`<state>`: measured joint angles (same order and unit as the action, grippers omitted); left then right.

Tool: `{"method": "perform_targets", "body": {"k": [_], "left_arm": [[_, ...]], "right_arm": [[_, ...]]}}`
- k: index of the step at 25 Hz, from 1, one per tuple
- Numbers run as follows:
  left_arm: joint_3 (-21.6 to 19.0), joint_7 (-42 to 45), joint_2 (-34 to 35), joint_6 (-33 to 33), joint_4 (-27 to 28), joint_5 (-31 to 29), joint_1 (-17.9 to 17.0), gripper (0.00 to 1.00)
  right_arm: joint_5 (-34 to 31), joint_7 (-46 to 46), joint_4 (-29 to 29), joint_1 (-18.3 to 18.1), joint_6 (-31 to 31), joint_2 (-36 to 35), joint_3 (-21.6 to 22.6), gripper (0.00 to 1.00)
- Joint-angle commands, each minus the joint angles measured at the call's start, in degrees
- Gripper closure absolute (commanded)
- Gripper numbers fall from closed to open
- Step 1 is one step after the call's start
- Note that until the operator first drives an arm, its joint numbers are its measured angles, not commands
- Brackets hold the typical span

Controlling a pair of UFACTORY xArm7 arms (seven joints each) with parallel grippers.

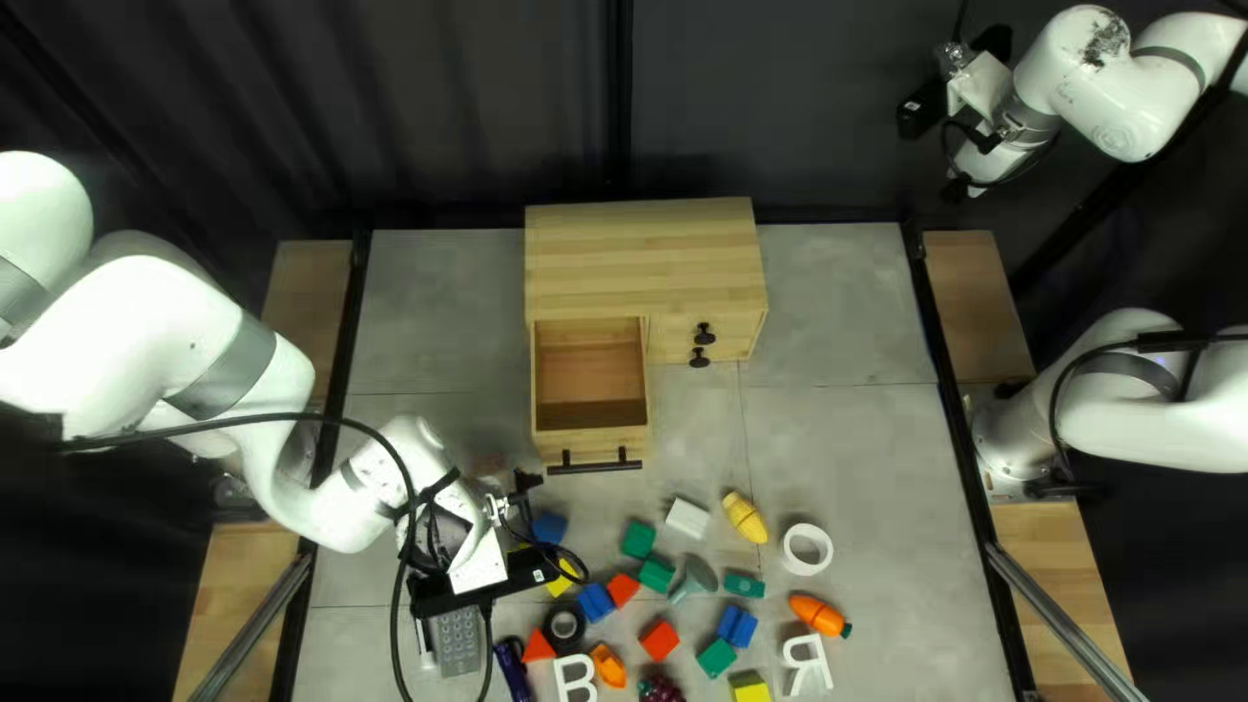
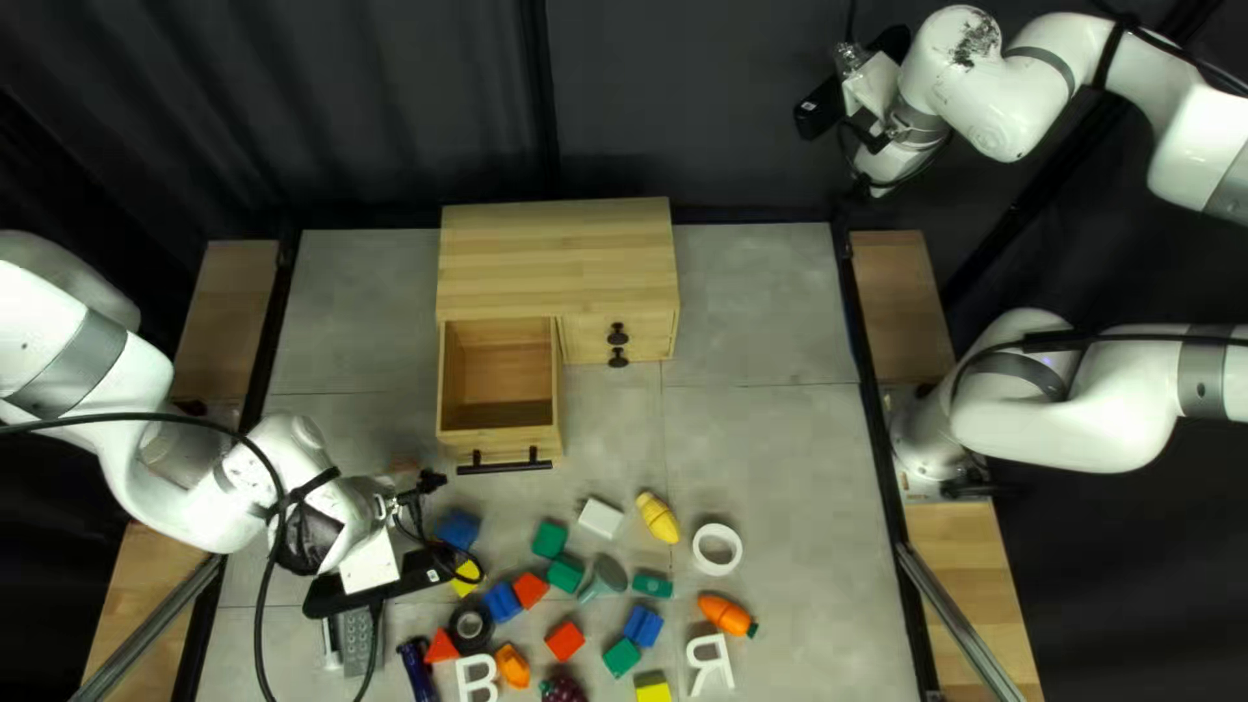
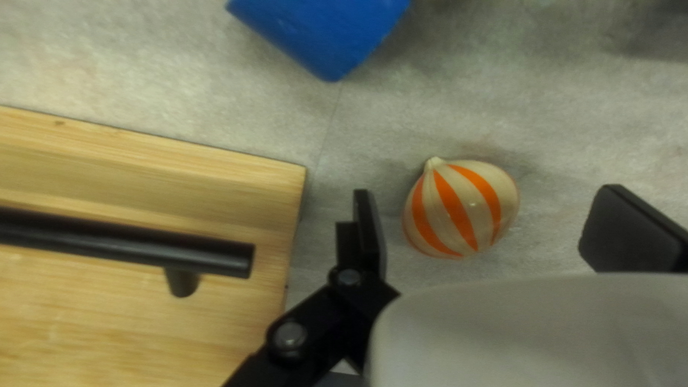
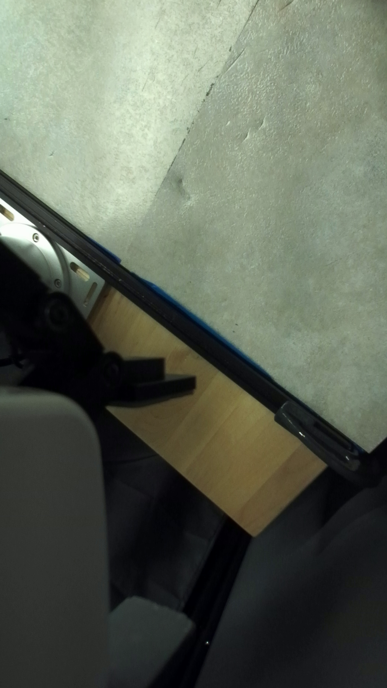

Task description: Open drawers and place objects into drawer and close

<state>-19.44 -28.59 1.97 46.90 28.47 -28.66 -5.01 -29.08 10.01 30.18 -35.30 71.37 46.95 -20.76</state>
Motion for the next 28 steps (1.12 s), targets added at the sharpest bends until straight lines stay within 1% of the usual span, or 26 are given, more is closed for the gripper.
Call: {"method": "perform_targets", "body": {"k": [1, 7, 13, 23, 24, 25, 26, 27, 28], "left_arm": [[0.04, -0.32, 0.55, -0.44, -0.72, -0.20, 0.02, 0.00], [0.35, -0.10, -0.71, -1.78, -0.43, -1.83, 0.38, 0.00], [1.19, 0.62, -3.00, -4.60, -0.16, -4.06, 1.18, 0.00], [2.13, -0.57, -1.64, -8.68, -2.71, -4.46, 2.16, 0.00], [2.19, -0.62, -1.23, -8.98, -3.06, -4.48, 2.21, 0.19], [2.22, -0.64, -0.88, -9.22, -3.37, -4.52, 2.24, 0.25], [2.32, -0.50, -0.80, -9.58, -3.61, -4.81, 2.34, 0.33], [2.35, -0.44, -0.72, -9.76, -3.74, -4.93, 2.38, 0.50], [2.37, -0.37, -0.64, -9.91, -3.87, -5.01, 2.39, 0.60]], "right_arm": [[0.00, 0.00, 0.00, 0.00, 0.00, 0.00, 0.00, 0.00], [0.00, 0.00, 0.00, 0.00, 0.00, 0.00, 0.00, 0.00], [0.00, 0.00, 0.00, 0.00, 0.00, 0.00, 0.00, 0.00], [0.00, 0.00, 0.00, 0.00, 0.00, 0.00, 0.00, 0.00], [0.00, 0.00, 0.00, 0.00, 0.00, 0.00, 0.00, 0.00], [0.00, 0.00, 0.00, 0.00, 0.00, 0.00, 0.00, 0.00], [0.00, 0.00, 0.00, 0.00, 0.00, 0.00, 0.00, 0.00], [0.00, 0.00, 0.00, 0.00, 0.00, 0.00, 0.00, 0.00], [0.00, 0.00, 0.00, 0.00, 0.00, 0.00, 0.00, 0.00]]}}
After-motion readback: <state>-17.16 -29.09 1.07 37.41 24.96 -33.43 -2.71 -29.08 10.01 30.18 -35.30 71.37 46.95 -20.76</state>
